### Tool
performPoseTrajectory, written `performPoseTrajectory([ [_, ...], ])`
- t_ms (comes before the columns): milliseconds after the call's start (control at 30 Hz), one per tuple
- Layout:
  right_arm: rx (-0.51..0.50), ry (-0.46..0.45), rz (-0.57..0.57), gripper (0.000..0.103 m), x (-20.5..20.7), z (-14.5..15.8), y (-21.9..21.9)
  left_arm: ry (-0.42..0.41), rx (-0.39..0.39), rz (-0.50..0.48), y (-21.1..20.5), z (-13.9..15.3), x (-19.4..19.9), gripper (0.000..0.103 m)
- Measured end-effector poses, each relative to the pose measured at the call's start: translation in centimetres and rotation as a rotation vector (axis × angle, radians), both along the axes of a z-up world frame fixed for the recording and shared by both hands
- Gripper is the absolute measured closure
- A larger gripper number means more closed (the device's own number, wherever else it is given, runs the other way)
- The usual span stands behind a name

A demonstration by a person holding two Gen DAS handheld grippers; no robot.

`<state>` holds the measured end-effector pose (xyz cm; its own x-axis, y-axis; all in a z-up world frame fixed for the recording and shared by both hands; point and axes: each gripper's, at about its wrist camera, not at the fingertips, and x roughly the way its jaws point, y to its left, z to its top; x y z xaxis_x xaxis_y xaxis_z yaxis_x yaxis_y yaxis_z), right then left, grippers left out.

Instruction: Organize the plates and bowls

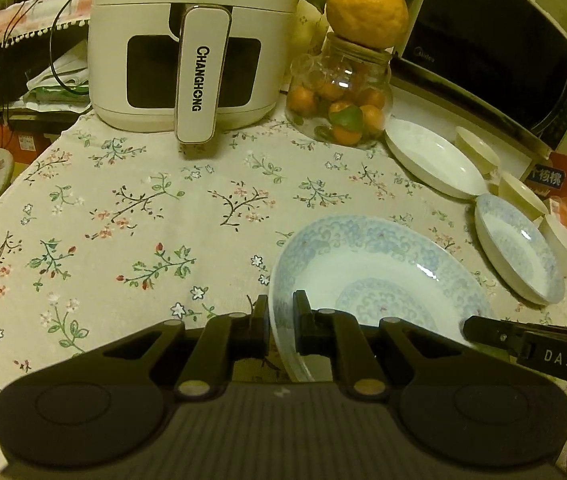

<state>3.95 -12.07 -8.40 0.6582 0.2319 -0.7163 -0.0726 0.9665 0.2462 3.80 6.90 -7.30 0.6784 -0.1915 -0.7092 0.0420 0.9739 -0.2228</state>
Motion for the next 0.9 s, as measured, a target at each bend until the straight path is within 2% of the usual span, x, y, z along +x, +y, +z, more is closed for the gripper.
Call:
performPoseTrajectory([
  [500,-0.026,-0.004,0.012,0.091,-0.3,-0.1,0.3,0.002,0.062,0.0,-0.8,-0.3,-1.0,0.091],
  [900,-0.004,0.007,0.005,0.09,-0.3,-0.3,0.1,0.008,0.092,-0.004,-1.1,-0.1,-0.9,0.09],
])
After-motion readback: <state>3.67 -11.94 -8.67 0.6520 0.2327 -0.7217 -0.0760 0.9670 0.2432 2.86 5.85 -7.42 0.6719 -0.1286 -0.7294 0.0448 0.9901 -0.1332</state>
